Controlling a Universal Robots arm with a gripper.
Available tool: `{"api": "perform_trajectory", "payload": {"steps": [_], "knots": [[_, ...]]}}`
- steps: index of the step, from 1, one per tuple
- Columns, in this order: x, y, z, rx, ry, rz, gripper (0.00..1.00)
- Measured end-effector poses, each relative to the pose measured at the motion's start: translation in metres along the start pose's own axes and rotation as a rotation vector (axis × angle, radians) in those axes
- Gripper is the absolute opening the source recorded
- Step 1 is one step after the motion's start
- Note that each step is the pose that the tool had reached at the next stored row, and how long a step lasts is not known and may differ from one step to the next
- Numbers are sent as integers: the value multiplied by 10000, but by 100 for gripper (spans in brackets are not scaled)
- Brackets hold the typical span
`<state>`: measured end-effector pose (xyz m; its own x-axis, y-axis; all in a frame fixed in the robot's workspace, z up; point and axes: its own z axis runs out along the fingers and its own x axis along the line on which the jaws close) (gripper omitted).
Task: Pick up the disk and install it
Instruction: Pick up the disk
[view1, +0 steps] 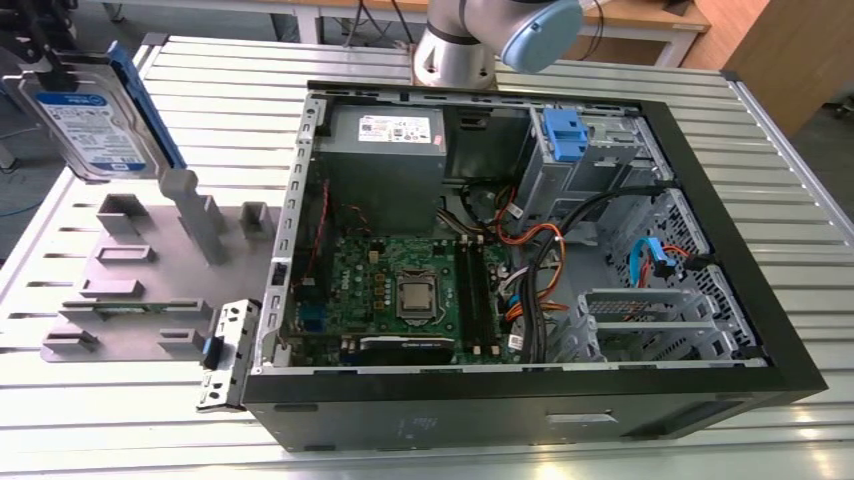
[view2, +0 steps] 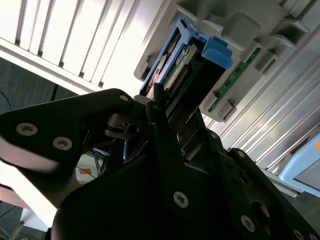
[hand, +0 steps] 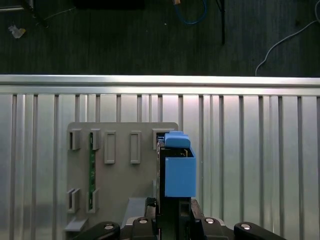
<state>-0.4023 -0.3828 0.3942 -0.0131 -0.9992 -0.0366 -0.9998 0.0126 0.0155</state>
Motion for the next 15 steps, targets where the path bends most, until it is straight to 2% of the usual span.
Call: {"api": "perform_trajectory", "payload": {"steps": [6,15], "knots": [[-1,1,-46,1,-1,0,35],[-3,1,-58,-2,4,0,35]]}}
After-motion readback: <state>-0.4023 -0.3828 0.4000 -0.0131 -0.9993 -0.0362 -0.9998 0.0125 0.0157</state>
